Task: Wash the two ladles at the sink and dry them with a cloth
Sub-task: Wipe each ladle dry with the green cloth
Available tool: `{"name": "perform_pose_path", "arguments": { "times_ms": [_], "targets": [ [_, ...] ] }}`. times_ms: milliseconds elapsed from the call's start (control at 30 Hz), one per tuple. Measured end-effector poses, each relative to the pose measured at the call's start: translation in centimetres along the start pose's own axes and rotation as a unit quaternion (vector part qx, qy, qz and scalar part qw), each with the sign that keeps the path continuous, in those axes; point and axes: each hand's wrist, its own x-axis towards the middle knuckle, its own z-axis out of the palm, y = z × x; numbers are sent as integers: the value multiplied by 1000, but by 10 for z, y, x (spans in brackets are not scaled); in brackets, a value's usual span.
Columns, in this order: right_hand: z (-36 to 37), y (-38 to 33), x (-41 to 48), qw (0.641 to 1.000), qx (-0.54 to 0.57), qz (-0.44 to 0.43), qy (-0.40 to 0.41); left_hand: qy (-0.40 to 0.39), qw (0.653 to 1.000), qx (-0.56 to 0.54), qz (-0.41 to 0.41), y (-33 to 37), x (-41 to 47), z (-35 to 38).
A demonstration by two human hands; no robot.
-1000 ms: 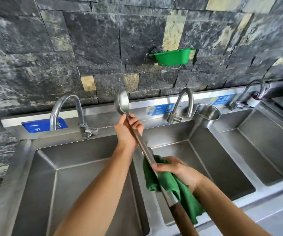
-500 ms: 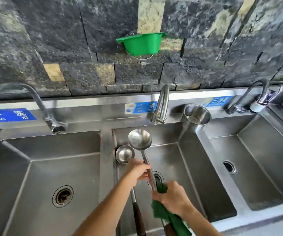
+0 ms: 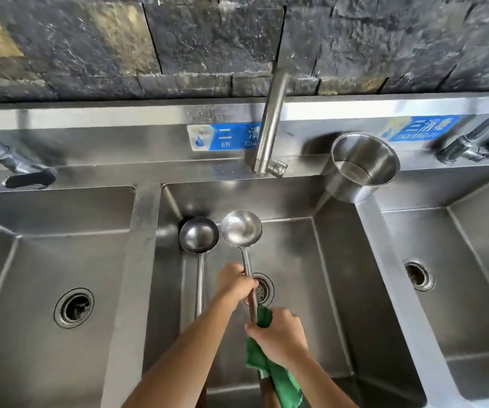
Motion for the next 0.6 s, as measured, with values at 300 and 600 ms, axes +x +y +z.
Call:
{"name": "perform_pose_path", "arguments": {
  "times_ms": [300,600],
  "targets": [
    [25,24,54,1000,10,5,-4,23,999,31,-8,-18,44,23],
    [43,39,78,1000,9,-9,0,30,999,23,-6,-34,71,33]
  ]
}}
